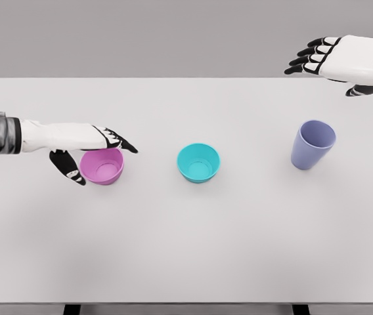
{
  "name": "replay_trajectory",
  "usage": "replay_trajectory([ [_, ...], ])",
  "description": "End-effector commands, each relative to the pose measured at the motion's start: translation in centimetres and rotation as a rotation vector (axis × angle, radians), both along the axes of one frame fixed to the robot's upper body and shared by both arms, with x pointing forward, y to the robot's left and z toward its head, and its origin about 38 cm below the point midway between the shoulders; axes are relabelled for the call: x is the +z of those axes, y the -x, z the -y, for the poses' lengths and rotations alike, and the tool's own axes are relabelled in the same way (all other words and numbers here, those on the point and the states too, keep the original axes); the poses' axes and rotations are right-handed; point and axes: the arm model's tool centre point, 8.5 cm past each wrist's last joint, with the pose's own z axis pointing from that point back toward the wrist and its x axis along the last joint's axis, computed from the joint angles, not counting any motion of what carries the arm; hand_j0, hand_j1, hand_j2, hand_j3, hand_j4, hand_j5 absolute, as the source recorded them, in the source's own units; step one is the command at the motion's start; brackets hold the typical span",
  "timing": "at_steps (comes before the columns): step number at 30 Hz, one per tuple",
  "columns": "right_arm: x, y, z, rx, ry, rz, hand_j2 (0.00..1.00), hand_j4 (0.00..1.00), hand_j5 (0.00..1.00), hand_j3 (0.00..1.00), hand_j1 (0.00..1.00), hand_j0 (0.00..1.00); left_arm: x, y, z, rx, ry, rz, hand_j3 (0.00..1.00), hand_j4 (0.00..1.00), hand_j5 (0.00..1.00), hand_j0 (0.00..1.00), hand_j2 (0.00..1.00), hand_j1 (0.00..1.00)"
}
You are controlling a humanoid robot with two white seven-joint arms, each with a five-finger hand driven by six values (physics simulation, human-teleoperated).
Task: Stacking bowl and cup with both arms
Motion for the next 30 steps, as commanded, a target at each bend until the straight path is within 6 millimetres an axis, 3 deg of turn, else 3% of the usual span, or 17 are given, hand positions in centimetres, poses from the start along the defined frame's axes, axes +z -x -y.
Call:
replay_trajectory([
  [1, 0.1, 0.0, 0.1, -0.003, -0.004, 0.001, 1.00, 1.00, 1.00, 1.00, 1.00, 1.00, -0.1, -0.3, -0.1, 0.010, -0.001, -0.003, 1.00, 1.00, 1.00, 1.00, 1.00, 1.00],
  [15, 0.0, 0.0, 0.0, -0.002, -0.003, 0.000, 1.00, 1.00, 1.00, 1.00, 1.00, 1.00, -1.8, -0.7, 0.4, 0.024, -0.013, -0.027, 1.00, 1.00, 1.00, 1.00, 1.00, 1.00],
  [30, 0.0, -0.1, -0.1, 0.000, -0.007, -0.001, 1.00, 1.00, 1.00, 1.00, 1.00, 1.00, -1.9, -0.9, 0.1, 0.037, -0.019, -0.028, 1.00, 1.00, 1.00, 1.00, 1.00, 1.00],
])
